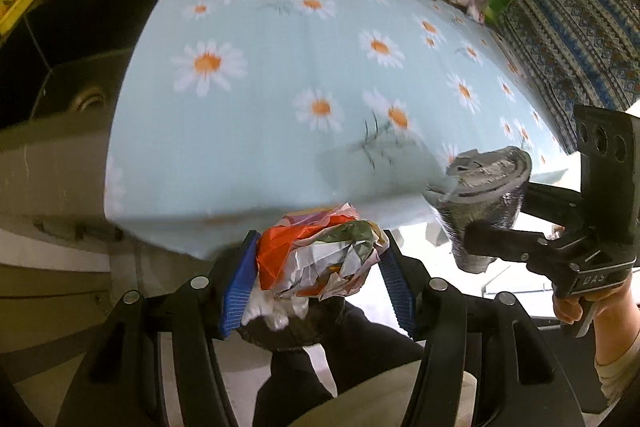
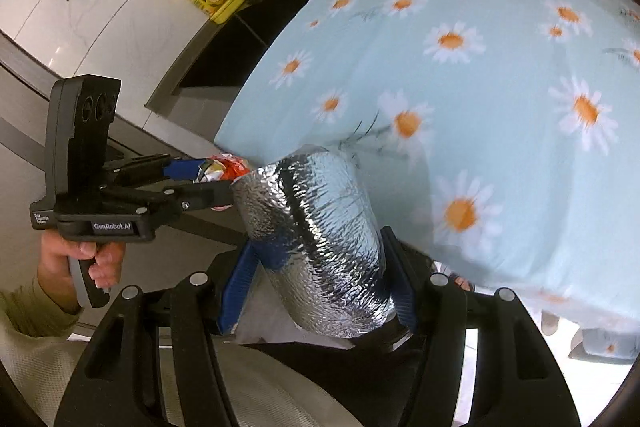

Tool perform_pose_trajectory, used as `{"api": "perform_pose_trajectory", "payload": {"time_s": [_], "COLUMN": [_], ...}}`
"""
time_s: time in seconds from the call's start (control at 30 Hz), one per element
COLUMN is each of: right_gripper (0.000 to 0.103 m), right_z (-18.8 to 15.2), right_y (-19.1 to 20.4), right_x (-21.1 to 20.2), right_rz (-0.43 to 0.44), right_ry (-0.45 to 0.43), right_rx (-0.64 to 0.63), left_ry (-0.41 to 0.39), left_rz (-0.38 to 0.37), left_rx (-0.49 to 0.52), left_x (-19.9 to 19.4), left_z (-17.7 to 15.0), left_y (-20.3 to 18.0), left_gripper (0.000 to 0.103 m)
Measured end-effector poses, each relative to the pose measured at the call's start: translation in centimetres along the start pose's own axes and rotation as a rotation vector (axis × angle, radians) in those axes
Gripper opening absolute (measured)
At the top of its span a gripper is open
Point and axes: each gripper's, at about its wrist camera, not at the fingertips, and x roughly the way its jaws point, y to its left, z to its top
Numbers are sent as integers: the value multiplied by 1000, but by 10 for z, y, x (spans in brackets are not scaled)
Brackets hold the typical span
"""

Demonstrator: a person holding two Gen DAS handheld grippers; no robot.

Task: Collect trash
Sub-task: 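Lower the wrapper and foil cylinder over the black bin with both tools, then open both tools to drop the wrapper and foil cylinder into the bin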

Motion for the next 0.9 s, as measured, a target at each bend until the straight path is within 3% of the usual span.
{"api": "perform_pose_trajectory", "payload": {"time_s": [0.5, 0.9], "right_gripper": [61, 62], "right_z": [-51, -54], "right_y": [2, -7], "right_x": [43, 53], "right_rz": [9, 11], "right_ry": [74, 65], "right_rx": [121, 173], "left_ry": [134, 171], "left_rz": [-30, -28], "left_rx": [-83, -101], "left_x": [41, 50], "left_z": [-68, -66], "left_y": [23, 31], "left_gripper": [57, 59]}}
